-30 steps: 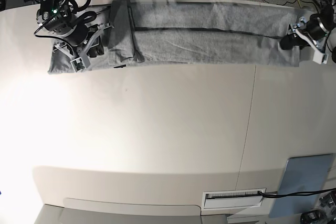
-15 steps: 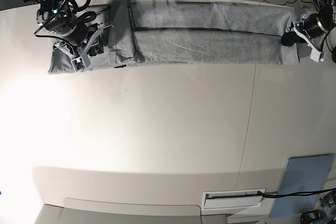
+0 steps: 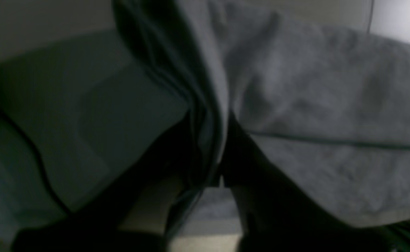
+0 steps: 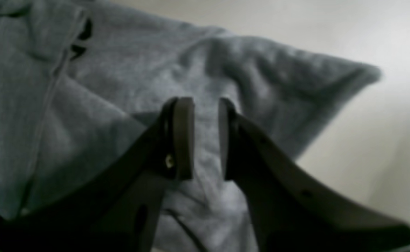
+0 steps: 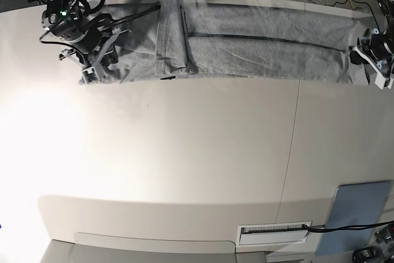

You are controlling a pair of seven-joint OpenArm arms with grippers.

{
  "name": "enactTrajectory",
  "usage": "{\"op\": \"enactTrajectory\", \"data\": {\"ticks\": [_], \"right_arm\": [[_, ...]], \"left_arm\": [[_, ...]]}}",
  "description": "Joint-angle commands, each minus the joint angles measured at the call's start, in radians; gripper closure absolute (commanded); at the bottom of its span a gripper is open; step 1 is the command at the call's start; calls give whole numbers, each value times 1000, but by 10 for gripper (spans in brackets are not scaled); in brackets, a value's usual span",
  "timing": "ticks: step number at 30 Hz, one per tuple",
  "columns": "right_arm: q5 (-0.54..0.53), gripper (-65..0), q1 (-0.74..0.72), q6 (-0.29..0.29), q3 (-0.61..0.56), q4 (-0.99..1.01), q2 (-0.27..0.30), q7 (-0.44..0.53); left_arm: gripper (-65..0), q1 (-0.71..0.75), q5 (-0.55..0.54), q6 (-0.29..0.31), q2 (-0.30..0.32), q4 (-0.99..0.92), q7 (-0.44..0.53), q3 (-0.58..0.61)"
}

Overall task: Fold the T-shirt properly
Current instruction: 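Fold the strip end with the left gripper toward the right gripper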

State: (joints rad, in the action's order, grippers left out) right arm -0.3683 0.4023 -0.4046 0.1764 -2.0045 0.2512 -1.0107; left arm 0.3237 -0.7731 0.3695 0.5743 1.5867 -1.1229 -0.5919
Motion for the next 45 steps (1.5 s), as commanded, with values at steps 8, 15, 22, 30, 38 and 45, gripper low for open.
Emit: {"op": "enactTrajectory", "data": {"ticks": [8, 15, 22, 30, 38, 45], "right_arm": [[-53, -128, -3, 1, 173, -18, 12, 15], [-77, -128, -3, 1, 197, -18, 12, 16], [-77, -128, -3, 1, 197, -18, 12, 9], [-77, -128, -3, 1, 197, -18, 12, -6], [-76, -128, -3, 1, 197, -18, 12, -23], [-77, -129, -3, 1, 197, -18, 12, -29]], "left_arm": [[0, 123, -220, 23, -234, 332, -48, -6], [0, 129, -234, 3, -328, 399, -29, 151], [0, 93, -114, -61, -329, 399, 37, 438], [0, 26, -48, -92, -367, 398, 69, 572], [0, -8, 17, -90, -378, 396, 85, 650], [-130, -8, 22, -35, -378, 392, 102, 662]]}}
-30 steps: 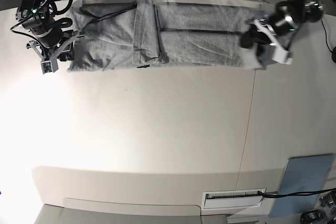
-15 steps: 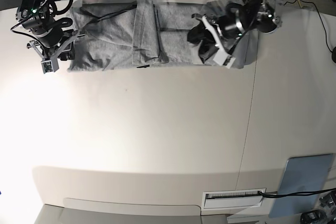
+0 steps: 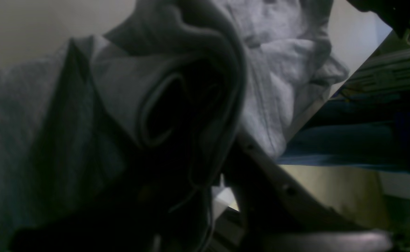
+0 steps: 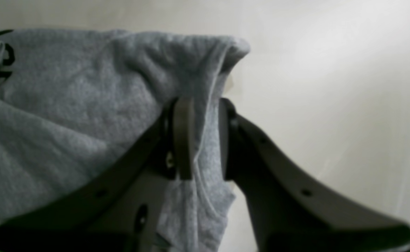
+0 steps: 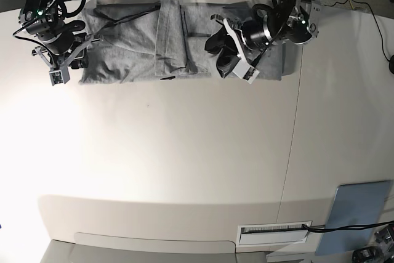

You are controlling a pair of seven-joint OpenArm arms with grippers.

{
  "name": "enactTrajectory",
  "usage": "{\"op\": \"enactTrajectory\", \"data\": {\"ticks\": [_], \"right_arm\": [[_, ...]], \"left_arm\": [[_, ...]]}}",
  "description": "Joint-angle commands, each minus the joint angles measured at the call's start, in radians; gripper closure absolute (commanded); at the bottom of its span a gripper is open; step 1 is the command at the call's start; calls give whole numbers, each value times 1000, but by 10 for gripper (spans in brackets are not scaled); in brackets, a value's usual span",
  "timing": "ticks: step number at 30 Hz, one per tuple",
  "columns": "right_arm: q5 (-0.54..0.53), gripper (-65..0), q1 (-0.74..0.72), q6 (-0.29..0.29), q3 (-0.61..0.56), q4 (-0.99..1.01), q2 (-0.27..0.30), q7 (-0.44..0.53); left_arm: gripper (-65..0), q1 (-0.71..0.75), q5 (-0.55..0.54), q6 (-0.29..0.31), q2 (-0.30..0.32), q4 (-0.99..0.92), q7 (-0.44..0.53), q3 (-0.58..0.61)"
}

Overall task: Fold the T-shirt properly
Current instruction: 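Fold the strip end with the left gripper toward the right gripper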

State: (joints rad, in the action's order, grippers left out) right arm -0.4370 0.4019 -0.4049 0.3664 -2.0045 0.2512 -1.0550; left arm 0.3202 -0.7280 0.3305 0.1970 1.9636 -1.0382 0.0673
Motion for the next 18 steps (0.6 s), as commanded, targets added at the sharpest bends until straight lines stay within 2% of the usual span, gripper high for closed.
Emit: {"op": "enactTrajectory", "data": {"ticks": [1, 3, 4, 8, 12, 14, 18], "right_arm": [[-8, -129, -3, 1, 7, -18, 12, 15], [-8, -129, -3, 1, 7, -18, 12, 15], [-8, -129, -3, 1, 7, -18, 12, 15], [-8, -130, -3, 1, 7, -18, 12, 14], [-8, -209, -3, -3, 7, -18, 12, 5], [-8, -239, -3, -33, 7, -18, 12, -11], [-70, -260, -2, -39, 25, -19, 12, -154]], "left_arm": [[-220, -5, -24, 18, 0, 15, 18, 3], [-370, -5, -35, 42, -1, 15, 18, 3], [-405, -5, -35, 53, -1, 15, 19, 3], [-412, -5, -35, 56, 0, 15, 27, 2], [-412, -5, -34, 57, 1, 15, 26, 2], [-412, -7, -34, 73, 3, 15, 25, -8], [-412, -7, -35, 123, 3, 21, 24, -95]]}}
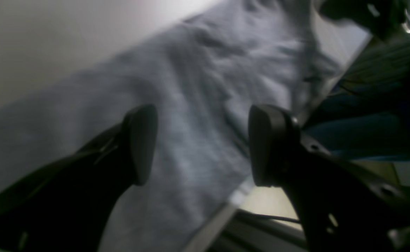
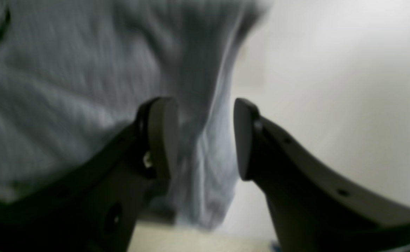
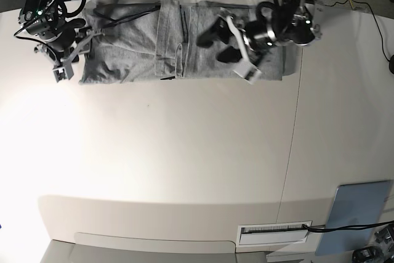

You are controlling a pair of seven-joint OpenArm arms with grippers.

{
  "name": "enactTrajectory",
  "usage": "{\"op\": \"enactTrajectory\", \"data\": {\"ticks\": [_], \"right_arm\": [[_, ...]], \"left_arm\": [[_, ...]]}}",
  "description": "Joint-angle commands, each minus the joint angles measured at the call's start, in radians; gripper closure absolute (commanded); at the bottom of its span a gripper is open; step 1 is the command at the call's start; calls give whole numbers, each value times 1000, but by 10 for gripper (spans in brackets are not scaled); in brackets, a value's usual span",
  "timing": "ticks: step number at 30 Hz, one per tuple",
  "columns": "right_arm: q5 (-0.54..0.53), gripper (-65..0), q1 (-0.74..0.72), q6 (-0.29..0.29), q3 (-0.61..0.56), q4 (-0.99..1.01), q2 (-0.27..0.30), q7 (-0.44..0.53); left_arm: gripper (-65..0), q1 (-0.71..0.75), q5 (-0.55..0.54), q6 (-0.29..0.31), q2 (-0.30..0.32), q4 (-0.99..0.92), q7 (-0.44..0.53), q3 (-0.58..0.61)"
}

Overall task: Fold the T-shirt properly
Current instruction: 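Fold the strip end with the left gripper toward the right gripper, then grasp the opposite strip end with the right gripper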

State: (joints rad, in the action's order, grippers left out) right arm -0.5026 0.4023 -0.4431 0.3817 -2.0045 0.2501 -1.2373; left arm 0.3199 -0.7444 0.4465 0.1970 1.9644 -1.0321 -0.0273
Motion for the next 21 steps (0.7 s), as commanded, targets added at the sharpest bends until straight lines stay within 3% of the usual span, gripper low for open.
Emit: {"op": "enactTrajectory", "data": {"ticks": [1, 9, 15, 21], "right_arm": [[-28, -260, 0, -2, 28, -19, 13, 12], [-220, -260, 5, -82, 260, 52, 14, -22], [-450, -260, -53, -135, 266, 263, 33, -109], [-548, -260, -112, -171, 266, 380, 33, -159]], "left_arm": [[-412, -6, -19, 19, 3, 21, 18, -32], [-411, -4, -152, 101, 3, 23, -47, -239], [-410, -4, -175, 105, 3, 23, -52, -243], [-410, -4, -161, 105, 3, 23, -52, -243]]}}
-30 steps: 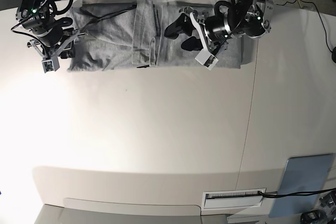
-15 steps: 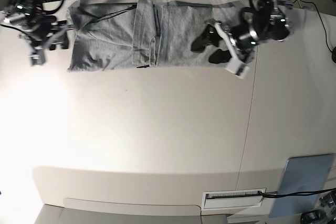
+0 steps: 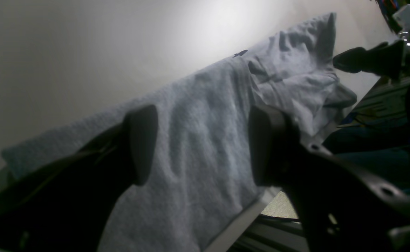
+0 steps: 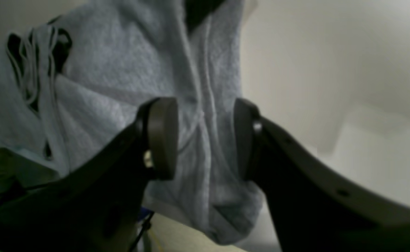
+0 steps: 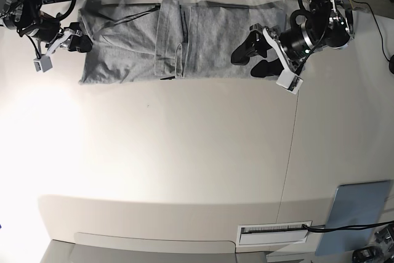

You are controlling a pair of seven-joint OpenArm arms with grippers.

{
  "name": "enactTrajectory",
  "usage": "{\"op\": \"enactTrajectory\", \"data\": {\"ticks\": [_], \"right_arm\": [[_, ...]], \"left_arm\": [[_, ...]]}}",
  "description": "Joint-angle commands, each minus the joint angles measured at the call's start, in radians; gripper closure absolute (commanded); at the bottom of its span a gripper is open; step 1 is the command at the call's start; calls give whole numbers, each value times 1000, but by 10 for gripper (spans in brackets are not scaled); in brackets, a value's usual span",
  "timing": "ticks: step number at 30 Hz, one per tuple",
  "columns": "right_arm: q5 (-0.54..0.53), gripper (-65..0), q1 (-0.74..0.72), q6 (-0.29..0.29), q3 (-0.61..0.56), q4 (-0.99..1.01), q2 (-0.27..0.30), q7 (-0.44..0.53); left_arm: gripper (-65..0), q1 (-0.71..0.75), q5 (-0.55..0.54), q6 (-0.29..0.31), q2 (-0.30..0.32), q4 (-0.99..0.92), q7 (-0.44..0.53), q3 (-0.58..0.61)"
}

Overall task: Fold the T-shirt properly
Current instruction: 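Grasp the opposite strip end with the right gripper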

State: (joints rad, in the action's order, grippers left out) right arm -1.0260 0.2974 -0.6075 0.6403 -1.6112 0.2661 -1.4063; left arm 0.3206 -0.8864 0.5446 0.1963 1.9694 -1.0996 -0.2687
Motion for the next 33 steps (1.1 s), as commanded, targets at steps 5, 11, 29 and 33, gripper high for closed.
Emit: {"op": "enactTrajectory", "data": {"ticks": [5, 11, 29, 33], "right_arm": [[-24, -260, -12, -25, 7, 36, 17, 10], [-30, -260, -11, -32, -80, 56, 17, 10], [-47, -18, -12, -24, -193, 55, 17, 10], [-47, 0, -12, -24, -177, 53, 17, 10]], "left_arm": [[-410, -5, -4, 7, 3, 18, 16, -2], [-410, -5, -3, 7, 3, 18, 17, -2], [-410, -2, 38, 6, 3, 18, 19, -2], [-410, -2, 39, 7, 3, 18, 19, -2]]}}
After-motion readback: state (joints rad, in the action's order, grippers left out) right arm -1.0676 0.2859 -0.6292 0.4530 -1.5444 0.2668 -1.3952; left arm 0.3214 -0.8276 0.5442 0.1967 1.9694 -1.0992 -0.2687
